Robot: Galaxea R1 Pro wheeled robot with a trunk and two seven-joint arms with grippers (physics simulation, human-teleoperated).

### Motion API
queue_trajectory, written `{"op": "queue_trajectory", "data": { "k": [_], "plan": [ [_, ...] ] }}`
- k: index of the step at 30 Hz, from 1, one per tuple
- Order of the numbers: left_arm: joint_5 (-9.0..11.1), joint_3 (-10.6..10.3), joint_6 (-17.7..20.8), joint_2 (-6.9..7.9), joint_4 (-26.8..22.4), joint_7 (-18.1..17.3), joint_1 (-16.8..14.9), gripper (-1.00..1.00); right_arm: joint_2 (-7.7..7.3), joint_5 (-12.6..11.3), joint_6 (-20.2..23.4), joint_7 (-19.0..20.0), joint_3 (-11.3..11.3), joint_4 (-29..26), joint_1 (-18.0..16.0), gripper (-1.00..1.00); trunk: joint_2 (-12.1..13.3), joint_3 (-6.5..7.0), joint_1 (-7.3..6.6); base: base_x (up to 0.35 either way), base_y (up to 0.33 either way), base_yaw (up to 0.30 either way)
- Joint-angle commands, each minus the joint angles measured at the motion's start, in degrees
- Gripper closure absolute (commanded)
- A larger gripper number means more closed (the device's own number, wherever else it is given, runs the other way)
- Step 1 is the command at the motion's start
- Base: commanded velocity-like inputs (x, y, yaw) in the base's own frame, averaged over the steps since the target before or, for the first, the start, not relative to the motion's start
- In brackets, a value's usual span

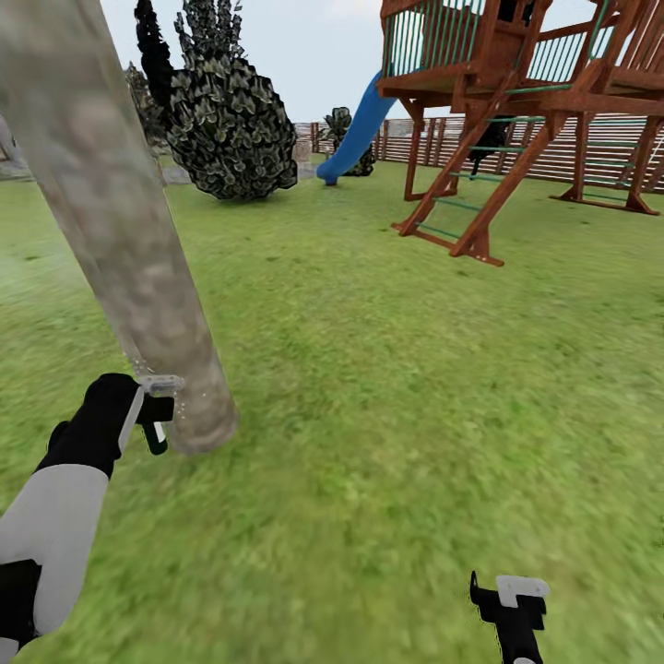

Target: In the garden, pick up the pesticide atomizer on the floor and spray pesticide onto both trees until each tree trunk is fully covered.

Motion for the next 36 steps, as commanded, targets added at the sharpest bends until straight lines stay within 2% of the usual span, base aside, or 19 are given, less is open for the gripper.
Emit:
{"op": "queue_trajectory", "data": {
  "k": [1, 17, 25, 36],
  "plan": [
    [-0.04, 0.03, 0.01, -0.09, 0.02, 0.00, 0.00, 1.00, 0.00, 0.00, 0.00, 0.00, 0.00, 0.00, 0.00, -1.00, 0.00, 0.00, 0.00, 0.126, -0.261, 0.000],
    [-0.16, 0.02, 0.04, 0.23, 0.03, 0.00, 0.01, 1.00, 0.00, 0.00, 0.00, 0.06, 0.00, 0.00, 0.00, -1.00, 0.00, 0.00, 0.00, 0.106, -0.261, 0.004],
    [-0.41, 0.52, -0.04, 0.71, -1.15, 0.15, 0.10, 1.00, 0.00, 0.00, 0.00, 0.02, 0.00, 0.00, 0.00, -1.00, 0.00, 0.00, 0.00, -0.057, -0.242, 0.255],
    [0.09, 0.40, -0.85, 0.10, -1.29, 0.12, 1.03, 1.00, 0.00, 0.00, 0.00, 0.07, 0.00, 0.00, 0.00, -1.00, 0.00, 0.00, 0.00, -0.029, -0.011, 0.226]
  ]
}}
